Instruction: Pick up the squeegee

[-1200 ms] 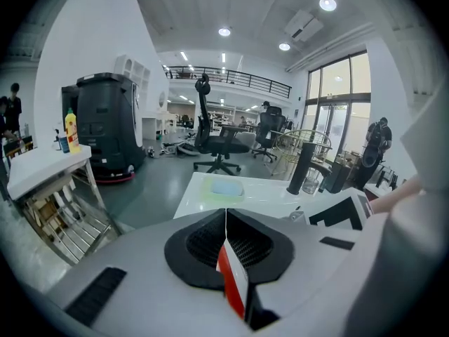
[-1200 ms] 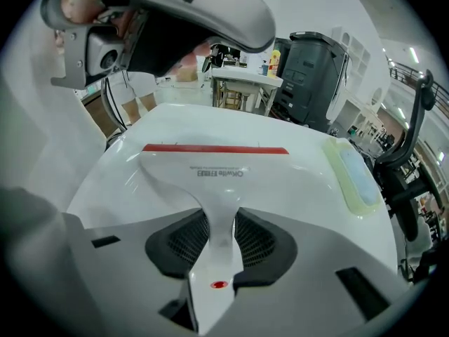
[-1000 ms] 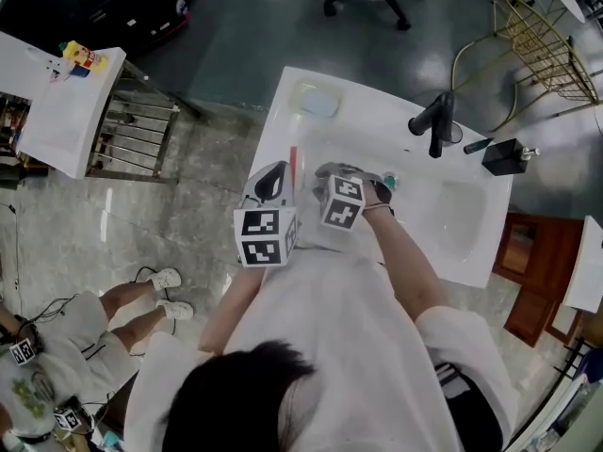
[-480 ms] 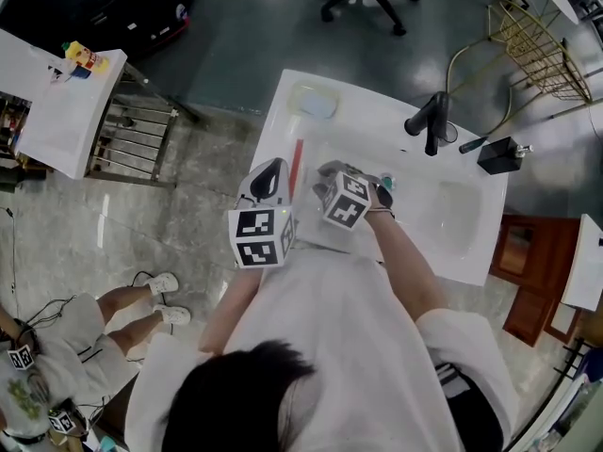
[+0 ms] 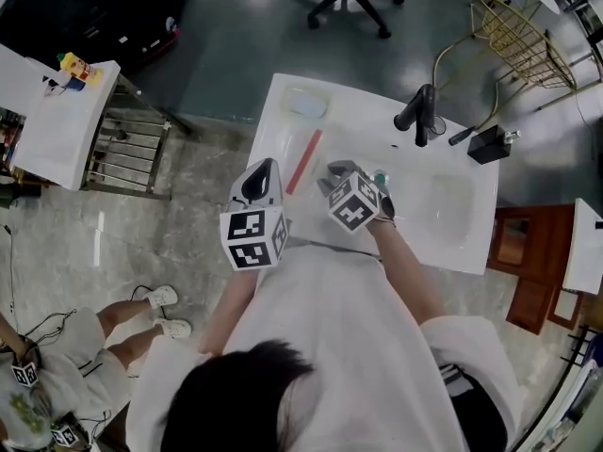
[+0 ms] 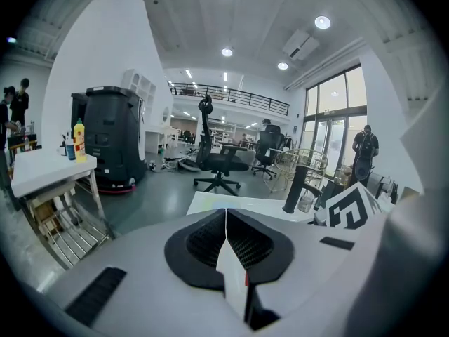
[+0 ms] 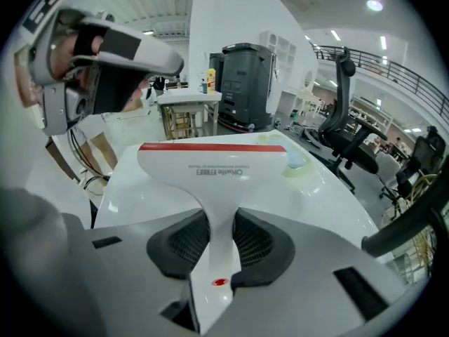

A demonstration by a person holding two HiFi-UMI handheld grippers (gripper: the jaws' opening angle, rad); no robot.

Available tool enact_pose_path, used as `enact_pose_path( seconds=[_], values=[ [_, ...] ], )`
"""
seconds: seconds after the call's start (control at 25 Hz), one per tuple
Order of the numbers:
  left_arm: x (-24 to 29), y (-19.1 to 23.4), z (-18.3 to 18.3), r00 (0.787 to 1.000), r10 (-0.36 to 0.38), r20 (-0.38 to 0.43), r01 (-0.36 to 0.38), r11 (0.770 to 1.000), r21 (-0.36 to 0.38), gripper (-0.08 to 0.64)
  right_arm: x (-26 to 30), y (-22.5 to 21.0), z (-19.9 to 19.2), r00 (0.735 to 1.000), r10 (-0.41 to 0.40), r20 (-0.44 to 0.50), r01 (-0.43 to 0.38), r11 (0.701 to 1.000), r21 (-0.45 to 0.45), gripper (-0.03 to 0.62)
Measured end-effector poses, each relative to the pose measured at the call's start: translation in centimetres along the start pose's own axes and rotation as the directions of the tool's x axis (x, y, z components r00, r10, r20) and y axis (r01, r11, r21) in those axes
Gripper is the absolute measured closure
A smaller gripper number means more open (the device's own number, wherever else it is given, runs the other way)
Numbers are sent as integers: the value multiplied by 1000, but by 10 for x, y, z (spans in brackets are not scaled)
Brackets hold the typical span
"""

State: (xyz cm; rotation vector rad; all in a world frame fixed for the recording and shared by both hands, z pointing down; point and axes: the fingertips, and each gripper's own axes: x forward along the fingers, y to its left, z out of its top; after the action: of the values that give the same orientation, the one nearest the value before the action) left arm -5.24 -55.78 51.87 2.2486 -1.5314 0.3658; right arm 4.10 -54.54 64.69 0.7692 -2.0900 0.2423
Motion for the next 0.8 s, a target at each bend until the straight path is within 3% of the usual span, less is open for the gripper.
enact_pose_path(
  seconds=[0.2, 0.32, 0.44, 0.6, 0.8],
  values=[
    [-4, 0, 0, 1000, -10, 9, 10, 1000, -3, 534, -27, -17, 13, 992, -112, 65, 105, 989, 106, 482],
    [-5, -3, 2, 999, -25, 21, 25, 1000, -2, 534, -49, -24, 28, 973, -179, 147, 147, 968, 204, 482],
    [-7, -9, 2, 999, -42, 26, 42, 999, 0, 534, -71, -27, 42, 944, -243, 222, 167, 935, 314, 482],
    [-9, -13, 3, 998, -55, 36, 55, 998, 5, 534, -96, -33, 54, 904, -335, 265, 235, 908, 347, 482],
    [-14, -16, 4, 996, -71, 47, 71, 997, 7, 534, -134, -46, 61, 823, -479, 305, 339, 845, 414, 482]
  ],
)
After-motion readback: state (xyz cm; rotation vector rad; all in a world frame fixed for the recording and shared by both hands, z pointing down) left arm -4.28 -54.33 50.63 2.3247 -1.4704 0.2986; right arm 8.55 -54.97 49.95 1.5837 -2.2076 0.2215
